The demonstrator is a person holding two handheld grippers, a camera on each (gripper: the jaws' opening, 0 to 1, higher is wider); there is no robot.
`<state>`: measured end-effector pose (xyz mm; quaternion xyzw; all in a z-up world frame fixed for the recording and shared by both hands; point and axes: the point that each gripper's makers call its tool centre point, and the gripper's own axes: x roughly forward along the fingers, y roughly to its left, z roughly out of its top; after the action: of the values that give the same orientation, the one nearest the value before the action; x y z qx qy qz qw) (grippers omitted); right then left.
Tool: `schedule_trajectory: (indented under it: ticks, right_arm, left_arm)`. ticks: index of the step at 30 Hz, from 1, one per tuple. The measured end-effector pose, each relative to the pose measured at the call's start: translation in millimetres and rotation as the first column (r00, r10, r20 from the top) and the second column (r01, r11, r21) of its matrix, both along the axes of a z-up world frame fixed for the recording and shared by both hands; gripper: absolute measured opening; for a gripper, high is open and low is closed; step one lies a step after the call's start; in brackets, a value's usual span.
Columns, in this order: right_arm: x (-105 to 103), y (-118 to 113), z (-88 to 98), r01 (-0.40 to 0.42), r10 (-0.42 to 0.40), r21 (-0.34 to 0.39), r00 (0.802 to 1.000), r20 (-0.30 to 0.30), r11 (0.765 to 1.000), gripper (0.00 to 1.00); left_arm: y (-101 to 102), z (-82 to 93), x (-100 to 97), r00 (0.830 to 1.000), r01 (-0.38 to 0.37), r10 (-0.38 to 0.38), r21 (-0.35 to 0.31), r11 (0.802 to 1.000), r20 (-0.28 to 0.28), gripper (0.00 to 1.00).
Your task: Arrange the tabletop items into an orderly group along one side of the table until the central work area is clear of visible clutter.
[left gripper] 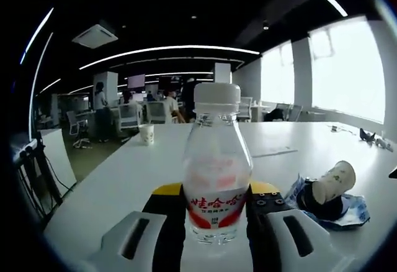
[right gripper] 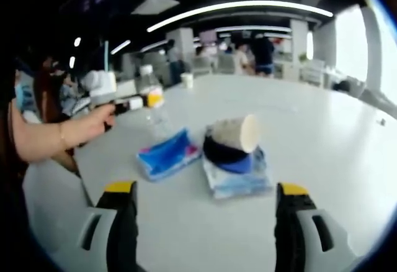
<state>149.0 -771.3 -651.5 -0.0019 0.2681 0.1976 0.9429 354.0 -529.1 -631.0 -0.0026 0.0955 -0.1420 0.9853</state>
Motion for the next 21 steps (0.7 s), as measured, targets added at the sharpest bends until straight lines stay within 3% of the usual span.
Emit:
schedule_trajectory:
  ticks: [21]
  right_arm:
    - [2.9, -1.7, -8.9, 0.005, -0.006, -0.008, 0.999, -0.034, 1.0, 0.89]
  left_arm:
    - [20.6, -5.5, 44.3, 1.0, -0.013, 0.013, 0.012, 1.0, 0.001, 0.36]
